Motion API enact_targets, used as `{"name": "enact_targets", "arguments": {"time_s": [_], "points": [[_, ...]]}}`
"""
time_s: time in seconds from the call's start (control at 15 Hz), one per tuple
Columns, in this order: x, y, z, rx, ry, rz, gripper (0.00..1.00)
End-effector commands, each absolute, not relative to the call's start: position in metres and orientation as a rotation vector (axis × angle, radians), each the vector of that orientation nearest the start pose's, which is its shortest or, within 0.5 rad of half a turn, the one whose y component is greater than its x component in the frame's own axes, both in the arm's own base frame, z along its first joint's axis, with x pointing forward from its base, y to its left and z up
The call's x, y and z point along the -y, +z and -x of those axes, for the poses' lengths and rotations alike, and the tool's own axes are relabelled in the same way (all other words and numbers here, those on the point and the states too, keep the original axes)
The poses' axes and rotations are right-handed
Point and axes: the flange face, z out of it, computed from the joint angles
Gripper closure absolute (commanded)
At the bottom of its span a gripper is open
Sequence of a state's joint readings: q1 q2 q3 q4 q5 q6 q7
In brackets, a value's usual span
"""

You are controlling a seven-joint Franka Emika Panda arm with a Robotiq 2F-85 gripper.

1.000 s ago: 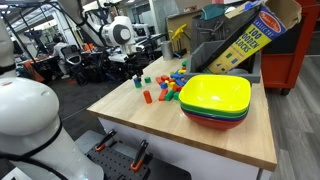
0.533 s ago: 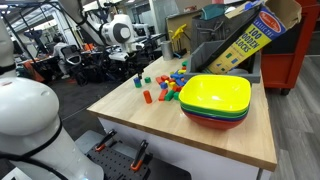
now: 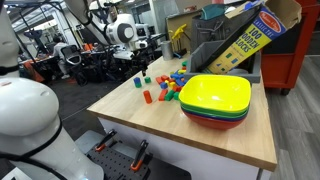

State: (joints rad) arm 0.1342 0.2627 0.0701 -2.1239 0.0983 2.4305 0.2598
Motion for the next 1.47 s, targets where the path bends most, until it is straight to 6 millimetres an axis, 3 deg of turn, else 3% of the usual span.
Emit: {"name": "enact_targets", "arguments": {"time_s": [0.0, 0.6, 0.67, 0.8, 1.33, 1.4], "points": [[-0.110, 0.283, -0.580, -0.143, -0.060, 3.053, 0.00], [-0.099, 0.270, -0.599, -0.070, -0.074, 3.103, 0.00], [-0.098, 0.269, -0.599, -0.069, -0.064, 3.107, 0.25], [-0.099, 0.267, -0.598, -0.073, -0.054, 3.107, 0.32], [-0.097, 0.277, -0.597, -0.114, -0.059, 3.110, 0.93], [-0.097, 0.281, -0.597, -0.122, -0.065, 3.108, 0.92]]}}
